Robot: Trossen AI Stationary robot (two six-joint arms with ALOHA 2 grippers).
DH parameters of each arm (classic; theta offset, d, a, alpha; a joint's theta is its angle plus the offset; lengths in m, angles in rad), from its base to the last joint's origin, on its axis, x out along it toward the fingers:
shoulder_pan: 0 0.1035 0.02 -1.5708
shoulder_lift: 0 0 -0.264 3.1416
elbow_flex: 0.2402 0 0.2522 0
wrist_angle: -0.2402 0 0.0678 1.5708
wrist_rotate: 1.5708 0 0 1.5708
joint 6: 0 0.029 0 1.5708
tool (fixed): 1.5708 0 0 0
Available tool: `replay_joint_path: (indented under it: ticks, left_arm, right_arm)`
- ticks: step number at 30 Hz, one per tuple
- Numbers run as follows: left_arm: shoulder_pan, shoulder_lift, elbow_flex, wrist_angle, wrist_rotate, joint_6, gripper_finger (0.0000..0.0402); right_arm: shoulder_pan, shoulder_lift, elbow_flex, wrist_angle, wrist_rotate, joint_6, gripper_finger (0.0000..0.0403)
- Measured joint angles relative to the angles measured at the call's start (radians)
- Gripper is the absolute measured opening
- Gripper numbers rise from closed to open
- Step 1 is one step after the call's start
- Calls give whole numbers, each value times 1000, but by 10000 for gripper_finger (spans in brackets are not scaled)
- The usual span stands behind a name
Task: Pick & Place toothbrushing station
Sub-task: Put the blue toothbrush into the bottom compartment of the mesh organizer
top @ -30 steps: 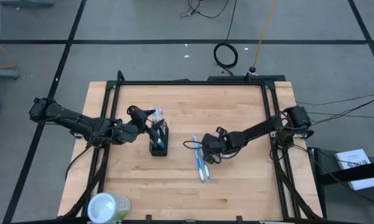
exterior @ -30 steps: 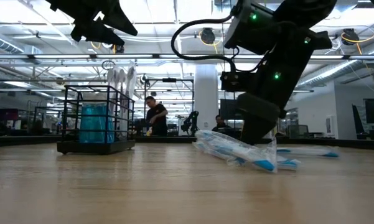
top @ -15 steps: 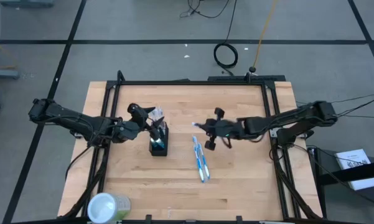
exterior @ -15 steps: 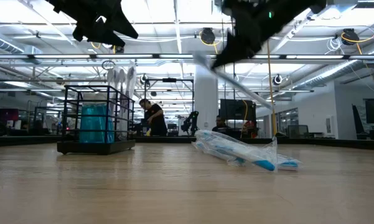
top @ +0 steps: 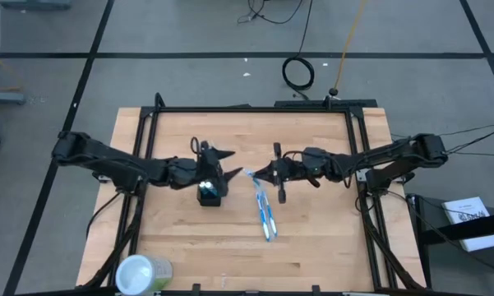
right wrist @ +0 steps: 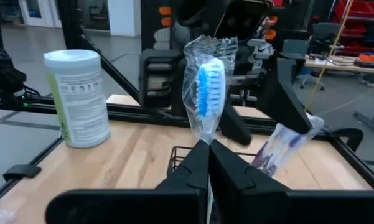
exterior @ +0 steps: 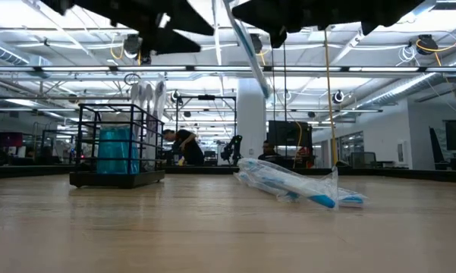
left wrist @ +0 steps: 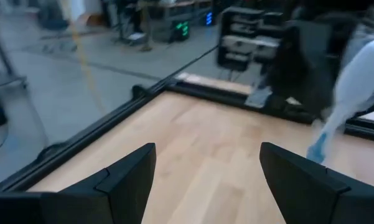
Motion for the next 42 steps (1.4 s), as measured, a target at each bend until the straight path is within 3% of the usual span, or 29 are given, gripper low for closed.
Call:
replay_joint_path:
  ticks: [9,15,24,28,32,42]
  left_arm:
    - [5,141,0,320,187,129,296]
    - [4,147,0,296,188,141,296]
    - [0,75,0,111,48,134,296]
    - [1,53,0,105,194,86,296]
    - [1,70,0,170,338,54,296]
    - [17,188,0,390,367,37,296]
  right_arm:
    - [2,-1,1,0,-16,0,1]
    - [16,1,1,-23,-4,-1,0]
    - [33,-29,1,-95,13,35,0]
    - [32,-35,2,-116,100,33,0]
    - [33,-34,2,-107,107,31,0]
    - [42,-26,2,-64,106,27,0]
